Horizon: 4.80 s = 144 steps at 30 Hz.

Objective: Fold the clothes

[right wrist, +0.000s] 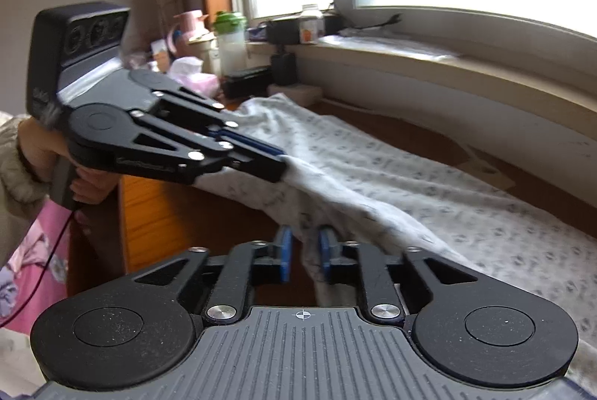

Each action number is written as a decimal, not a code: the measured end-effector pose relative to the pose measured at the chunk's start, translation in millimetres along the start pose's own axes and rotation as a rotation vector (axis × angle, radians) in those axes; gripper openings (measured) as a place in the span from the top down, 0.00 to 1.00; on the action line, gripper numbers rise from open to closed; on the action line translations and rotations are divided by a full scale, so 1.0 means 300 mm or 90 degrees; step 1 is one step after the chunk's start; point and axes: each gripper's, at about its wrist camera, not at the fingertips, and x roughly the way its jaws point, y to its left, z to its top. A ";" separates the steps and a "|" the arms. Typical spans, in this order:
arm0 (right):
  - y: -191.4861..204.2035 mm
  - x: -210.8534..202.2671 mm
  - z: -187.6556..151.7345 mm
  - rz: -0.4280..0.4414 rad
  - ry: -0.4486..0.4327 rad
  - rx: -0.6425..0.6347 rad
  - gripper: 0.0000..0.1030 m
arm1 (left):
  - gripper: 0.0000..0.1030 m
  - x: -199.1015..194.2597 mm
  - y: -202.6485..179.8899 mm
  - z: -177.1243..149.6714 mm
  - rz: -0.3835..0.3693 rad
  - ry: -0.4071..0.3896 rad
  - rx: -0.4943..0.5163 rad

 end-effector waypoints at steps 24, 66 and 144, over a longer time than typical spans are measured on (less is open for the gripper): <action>0.089 0.075 0.025 -0.077 0.010 -0.012 0.66 | 0.92 0.037 0.041 -0.035 -0.002 0.010 -0.050; 0.019 -0.010 0.073 -0.020 0.004 0.060 0.95 | 0.94 -0.307 0.384 -0.073 0.211 0.032 -0.042; 0.119 -0.155 -0.089 -0.034 0.017 0.004 0.63 | 0.34 -0.077 0.545 -0.085 0.227 0.087 -0.116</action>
